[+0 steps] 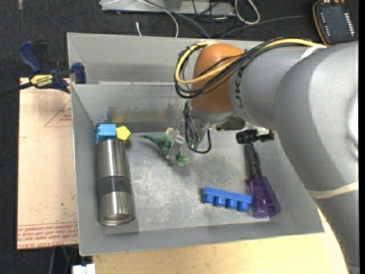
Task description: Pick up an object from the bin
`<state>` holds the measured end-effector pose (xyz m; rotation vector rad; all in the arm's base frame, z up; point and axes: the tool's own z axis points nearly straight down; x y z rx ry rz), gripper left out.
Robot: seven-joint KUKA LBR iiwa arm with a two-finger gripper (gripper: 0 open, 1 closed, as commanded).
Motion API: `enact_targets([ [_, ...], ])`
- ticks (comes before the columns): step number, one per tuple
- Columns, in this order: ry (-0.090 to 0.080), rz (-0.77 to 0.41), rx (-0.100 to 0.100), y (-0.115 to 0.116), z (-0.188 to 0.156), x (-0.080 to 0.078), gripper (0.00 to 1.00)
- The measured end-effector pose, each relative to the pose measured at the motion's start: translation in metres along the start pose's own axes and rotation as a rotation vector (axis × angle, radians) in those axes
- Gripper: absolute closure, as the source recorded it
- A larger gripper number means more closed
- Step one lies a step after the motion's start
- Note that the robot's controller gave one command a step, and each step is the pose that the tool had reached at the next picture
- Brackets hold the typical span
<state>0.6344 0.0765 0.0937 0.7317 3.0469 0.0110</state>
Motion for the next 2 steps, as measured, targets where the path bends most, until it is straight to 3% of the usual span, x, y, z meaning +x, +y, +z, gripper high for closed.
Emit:
enact_targets([
  [2,-0.001,0.000,-0.001,0.000,-0.025,0.000,1.00],
])
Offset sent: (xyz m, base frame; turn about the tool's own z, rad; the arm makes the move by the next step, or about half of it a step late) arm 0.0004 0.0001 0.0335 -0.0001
